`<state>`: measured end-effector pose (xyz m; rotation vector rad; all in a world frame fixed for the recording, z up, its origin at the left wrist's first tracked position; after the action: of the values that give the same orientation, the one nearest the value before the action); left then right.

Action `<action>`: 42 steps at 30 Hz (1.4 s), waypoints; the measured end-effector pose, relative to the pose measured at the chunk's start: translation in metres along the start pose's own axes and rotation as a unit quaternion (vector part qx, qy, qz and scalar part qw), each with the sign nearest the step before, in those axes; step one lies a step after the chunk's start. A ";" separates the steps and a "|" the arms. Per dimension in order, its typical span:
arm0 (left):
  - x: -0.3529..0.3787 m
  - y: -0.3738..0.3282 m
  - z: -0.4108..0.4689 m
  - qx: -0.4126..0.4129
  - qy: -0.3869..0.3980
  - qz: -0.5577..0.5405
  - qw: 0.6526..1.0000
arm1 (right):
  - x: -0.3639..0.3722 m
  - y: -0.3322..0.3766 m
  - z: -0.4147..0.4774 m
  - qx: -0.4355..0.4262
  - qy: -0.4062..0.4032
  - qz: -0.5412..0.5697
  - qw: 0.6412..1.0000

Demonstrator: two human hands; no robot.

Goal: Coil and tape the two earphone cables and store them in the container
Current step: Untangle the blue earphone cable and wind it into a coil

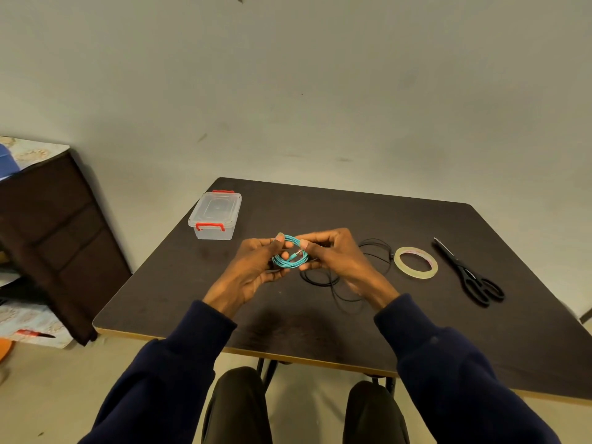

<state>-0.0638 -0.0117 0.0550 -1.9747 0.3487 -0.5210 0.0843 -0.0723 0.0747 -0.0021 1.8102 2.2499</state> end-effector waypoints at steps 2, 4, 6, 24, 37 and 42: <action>-0.001 0.001 0.000 -0.005 0.002 -0.009 1.000 | -0.001 -0.002 -0.003 0.026 0.010 0.063 0.998; -0.003 0.001 0.001 -0.006 0.007 -0.009 1.000 | -0.003 -0.005 -0.004 0.036 0.017 0.084 0.996; -0.002 0.000 0.001 0.001 0.017 0.002 1.000 | -0.006 -0.005 -0.004 0.031 0.016 0.082 0.996; 0.000 -0.009 0.000 0.117 -0.044 0.163 0.979 | -0.020 0.001 -0.001 -0.005 0.007 0.026 1.000; 0.006 -0.011 -0.001 0.177 -0.063 0.213 0.959 | -0.019 0.002 -0.003 -0.013 0.006 -0.065 0.998; 0.004 -0.011 0.000 0.184 -0.072 0.214 0.957 | -0.021 0.002 -0.007 0.024 -0.006 -0.050 0.998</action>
<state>-0.0601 -0.0090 0.0662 -1.5059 0.5310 -0.1466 0.1028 -0.0830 0.0781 -0.0697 1.8148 2.1334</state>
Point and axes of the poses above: each hand's wrist, its own z-axis towards the middle knuckle, its own x-axis out of the palm, y = z × x, the point moved 6 cm from there along z, towards the middle knuckle, and after that the axes turned 9 degrees about -x, right-handed, at the moved point
